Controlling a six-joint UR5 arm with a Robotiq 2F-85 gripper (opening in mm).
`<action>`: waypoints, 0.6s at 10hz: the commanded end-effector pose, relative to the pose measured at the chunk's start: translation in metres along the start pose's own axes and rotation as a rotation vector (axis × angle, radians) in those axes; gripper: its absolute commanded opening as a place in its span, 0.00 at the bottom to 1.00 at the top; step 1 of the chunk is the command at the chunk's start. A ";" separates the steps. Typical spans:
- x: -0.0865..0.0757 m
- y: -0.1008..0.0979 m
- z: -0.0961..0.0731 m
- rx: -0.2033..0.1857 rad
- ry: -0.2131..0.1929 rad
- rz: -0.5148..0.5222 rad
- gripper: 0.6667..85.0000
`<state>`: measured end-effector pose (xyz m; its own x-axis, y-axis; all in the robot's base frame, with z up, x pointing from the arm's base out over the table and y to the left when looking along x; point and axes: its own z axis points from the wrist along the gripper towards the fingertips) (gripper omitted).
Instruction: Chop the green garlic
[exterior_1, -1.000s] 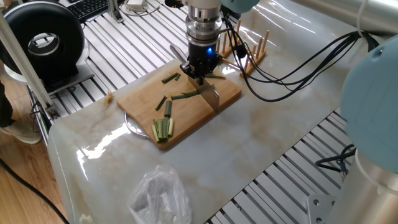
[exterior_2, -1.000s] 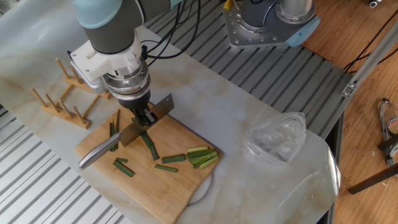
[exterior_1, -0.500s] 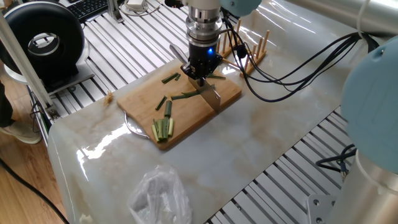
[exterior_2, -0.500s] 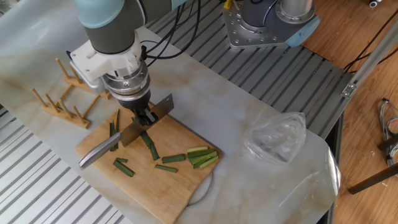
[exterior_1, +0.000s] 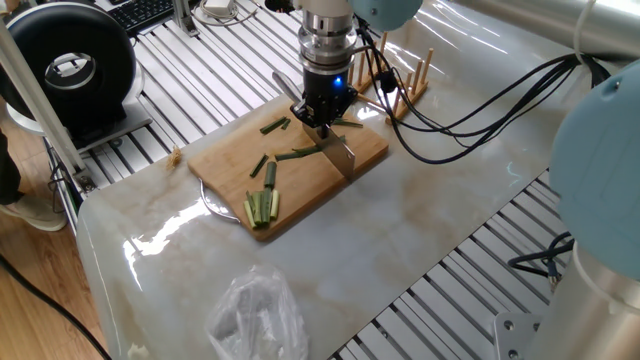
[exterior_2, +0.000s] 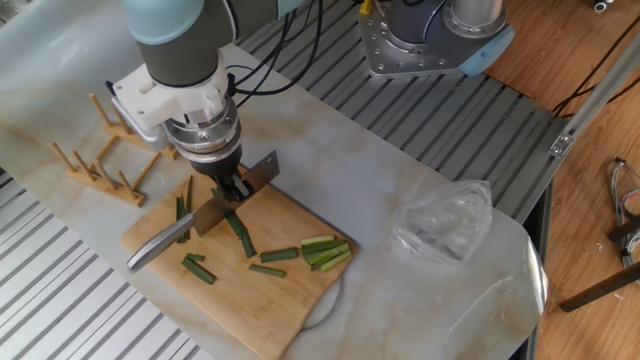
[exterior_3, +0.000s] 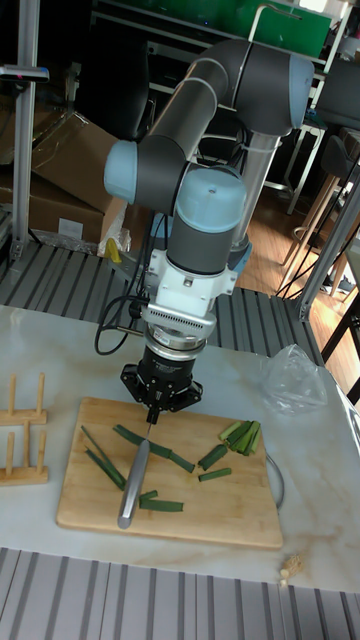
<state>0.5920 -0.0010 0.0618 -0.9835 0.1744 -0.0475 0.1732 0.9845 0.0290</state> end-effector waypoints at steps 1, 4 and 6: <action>-0.012 0.004 0.001 -0.013 -0.043 0.010 0.01; -0.018 0.003 -0.003 -0.011 -0.070 0.006 0.01; -0.022 0.001 -0.002 -0.002 -0.098 -0.004 0.01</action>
<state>0.6076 -0.0033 0.0634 -0.9788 0.1704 -0.1137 0.1687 0.9854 0.0251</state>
